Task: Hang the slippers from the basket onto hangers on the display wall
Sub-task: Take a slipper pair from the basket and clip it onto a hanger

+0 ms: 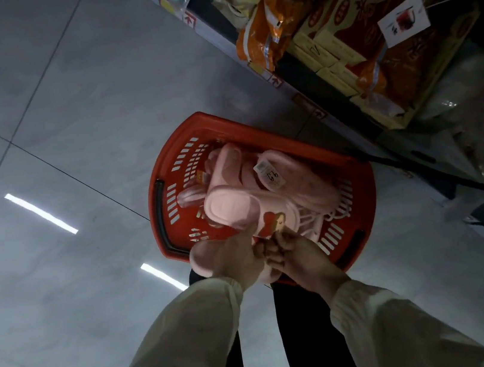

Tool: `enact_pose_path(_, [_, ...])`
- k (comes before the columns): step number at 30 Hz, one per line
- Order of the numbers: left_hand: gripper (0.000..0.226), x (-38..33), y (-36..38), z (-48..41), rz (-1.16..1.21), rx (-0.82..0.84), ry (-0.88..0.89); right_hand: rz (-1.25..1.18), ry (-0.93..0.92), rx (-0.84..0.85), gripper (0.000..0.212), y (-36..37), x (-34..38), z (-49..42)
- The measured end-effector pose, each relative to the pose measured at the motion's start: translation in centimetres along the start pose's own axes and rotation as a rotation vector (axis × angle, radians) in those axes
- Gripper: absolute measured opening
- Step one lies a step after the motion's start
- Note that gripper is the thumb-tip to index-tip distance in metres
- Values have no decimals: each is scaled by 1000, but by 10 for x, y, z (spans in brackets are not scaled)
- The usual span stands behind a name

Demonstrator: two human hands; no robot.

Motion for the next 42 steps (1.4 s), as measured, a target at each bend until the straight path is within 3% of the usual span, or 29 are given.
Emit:
enact_pose_path(2, [44, 6, -4, -1, 10, -34, -41, 89, 15, -57, 20, -10, -3, 0])
enact_pose_path(5, [44, 14, -4, -3, -33, -28, -80, 202, -40, -449, 12, -67, 4, -4])
enact_pose_path(7, [49, 22, -4, -7, -61, -10, -97, 469, -157, -695, 7, -102, 24, -1])
enact_pose_path(8, [51, 26, -6, -9, -66, -7, -107, 629, -197, -709, 8, -110, 31, -5])
enact_pose_path(10, [51, 29, -12, -11, -51, -31, -120, 767, -246, -611, 11, -117, 34, -20])
enact_pose_path(15, [47, 28, -27, -8, -59, -86, -119, 834, -106, -377, 26, -104, 38, -53])
enact_pose_path(20, [47, 30, -32, -5, -87, -51, -136, 1342, 156, -450, 60, -117, 12, -68])
enact_pose_path(25, [50, 30, -30, -4, -102, -5, -127, 1490, 215, -427, 55, -111, -7, -58])
enact_pose_path(29, [48, 26, -32, -7, -114, 15, -109, 1218, 80, -480, 68, -118, -9, -56])
enact_pose_path(32, [45, 25, -32, -10, -162, 10, -117, 626, 23, -524, 39, -125, -6, -56])
enact_pose_path(33, [45, 25, -30, -10, -166, 14, -119, 563, 22, -531, 27, -126, -5, -58])
enact_pose_path(35, [46, 25, -28, -11, -162, 17, -117, 825, 112, -526, 20, -123, -4, -59])
enact_pose_path(38, [45, 23, -25, -9, -148, 8, -105, 1346, 69, -646, 33, -124, 6, -63])
enact_pose_path(42, [46, 19, -26, -3, -130, -26, -74, 1521, 145, -548, 52, -125, -5, -64])
Point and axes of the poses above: each hand's wrist, its own z-axis away from the middle knuckle, its own y-axis out of the palm, x = y × z, the point moved 8 cm from there along -z, towards the middle knuckle, and after that the axes turned 5 degrees about -z, right-handed, at the moved point
